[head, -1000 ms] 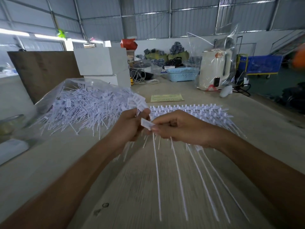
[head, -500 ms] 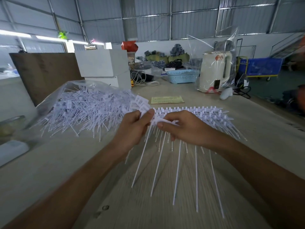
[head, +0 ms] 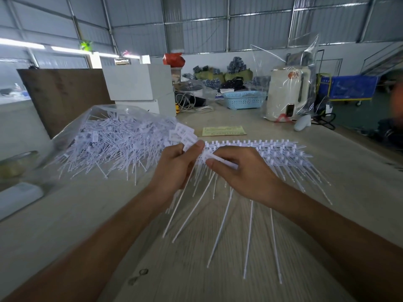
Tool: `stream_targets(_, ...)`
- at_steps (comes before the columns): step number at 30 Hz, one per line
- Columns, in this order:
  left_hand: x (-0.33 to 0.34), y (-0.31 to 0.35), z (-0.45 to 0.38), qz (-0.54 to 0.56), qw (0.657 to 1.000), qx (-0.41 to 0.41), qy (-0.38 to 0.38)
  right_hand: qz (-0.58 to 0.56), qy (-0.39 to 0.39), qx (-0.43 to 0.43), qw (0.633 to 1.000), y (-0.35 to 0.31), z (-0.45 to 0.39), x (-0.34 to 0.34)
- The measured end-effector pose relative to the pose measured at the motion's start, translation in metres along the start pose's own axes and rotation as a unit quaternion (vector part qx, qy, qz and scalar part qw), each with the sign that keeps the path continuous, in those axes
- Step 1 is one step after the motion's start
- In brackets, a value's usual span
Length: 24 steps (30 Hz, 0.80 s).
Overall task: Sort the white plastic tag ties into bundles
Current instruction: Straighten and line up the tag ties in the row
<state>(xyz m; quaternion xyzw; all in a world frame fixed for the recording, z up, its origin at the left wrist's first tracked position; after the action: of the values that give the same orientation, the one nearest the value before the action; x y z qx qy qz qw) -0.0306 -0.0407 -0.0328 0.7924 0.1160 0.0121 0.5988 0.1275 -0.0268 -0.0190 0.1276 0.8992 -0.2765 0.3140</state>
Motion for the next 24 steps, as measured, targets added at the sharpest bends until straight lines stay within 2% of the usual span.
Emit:
stream_targets(6,0.002,-0.003,0.000,0.089,0.995,-0.041,-0.035,0.183,0.037,-0.109,0.976,-0.023,0.005,-0.007)
stream_targets(9,0.002,-0.001,-0.001,0.101,0.993,-0.042,-0.042,0.301,0.026,-0.128,0.945,-0.031,0.007,-0.006)
stream_targets(11,0.001,0.000,-0.001,0.095,0.994,-0.039,-0.034,0.340,0.020,-0.125,0.932,-0.033,0.006,-0.003)
stream_targets(15,-0.001,0.003,0.000,-0.006,1.000,0.017,0.013,0.235,0.033,-0.090,0.967,-0.024,0.003,-0.007)
stream_targets(18,0.001,0.009,0.000,-0.071,0.994,0.082,0.004,0.102,0.025,-0.039,0.994,-0.009,0.001,-0.007)
stream_targets(22,0.003,0.014,0.001,-0.093,0.988,0.119,-0.044,-0.053,0.013,0.044,0.998,0.008,-0.003,-0.009)
stream_targets(24,0.001,0.014,0.000,-0.092,0.988,0.112,-0.055,-0.088,-0.003,0.057,0.994,0.011,-0.003,-0.009)
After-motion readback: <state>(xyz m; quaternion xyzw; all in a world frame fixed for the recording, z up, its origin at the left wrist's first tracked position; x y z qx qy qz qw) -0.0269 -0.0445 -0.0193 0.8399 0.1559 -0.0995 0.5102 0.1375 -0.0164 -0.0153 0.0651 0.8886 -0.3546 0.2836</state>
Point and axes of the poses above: each hand's wrist, its own z-axis away from the middle knuckle, its own x-axis out of the palm, y = z × x, the point moved 5 cm from there along -z, towards the middle knuckle, and after that the axes turned 2 degrees about -x, right-handed, at the moved point
